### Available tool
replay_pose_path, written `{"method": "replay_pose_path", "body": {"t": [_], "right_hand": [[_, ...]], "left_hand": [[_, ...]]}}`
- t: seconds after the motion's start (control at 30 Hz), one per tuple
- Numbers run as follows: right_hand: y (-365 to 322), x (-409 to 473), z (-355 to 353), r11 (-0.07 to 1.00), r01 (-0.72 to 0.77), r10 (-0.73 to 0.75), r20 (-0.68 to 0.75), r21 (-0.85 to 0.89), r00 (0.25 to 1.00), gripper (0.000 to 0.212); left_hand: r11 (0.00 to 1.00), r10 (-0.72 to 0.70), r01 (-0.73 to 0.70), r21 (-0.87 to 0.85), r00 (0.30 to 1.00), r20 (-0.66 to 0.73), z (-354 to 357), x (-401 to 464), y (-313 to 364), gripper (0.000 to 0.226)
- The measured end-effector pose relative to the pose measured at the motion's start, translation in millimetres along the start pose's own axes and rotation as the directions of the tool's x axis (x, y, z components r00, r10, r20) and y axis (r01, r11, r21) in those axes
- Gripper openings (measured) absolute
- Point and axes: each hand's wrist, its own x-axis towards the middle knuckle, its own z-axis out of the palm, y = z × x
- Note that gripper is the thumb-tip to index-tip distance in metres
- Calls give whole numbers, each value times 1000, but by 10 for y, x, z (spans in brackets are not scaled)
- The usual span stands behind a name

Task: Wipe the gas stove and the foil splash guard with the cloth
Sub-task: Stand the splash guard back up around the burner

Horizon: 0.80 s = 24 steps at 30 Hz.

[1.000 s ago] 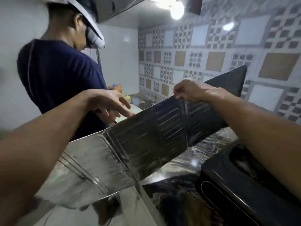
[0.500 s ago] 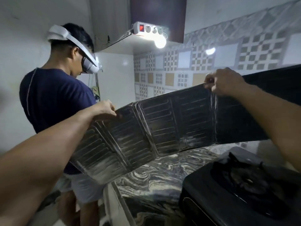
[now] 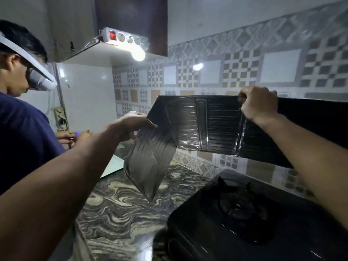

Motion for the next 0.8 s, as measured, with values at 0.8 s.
{"method": "replay_pose_path", "body": {"t": [0.8], "right_hand": [[1545,-430,519,980,-170,160,-96,-101,982,9]], "left_hand": [[991,93,-36,-130,884,457,1964,724,62,44]]}}
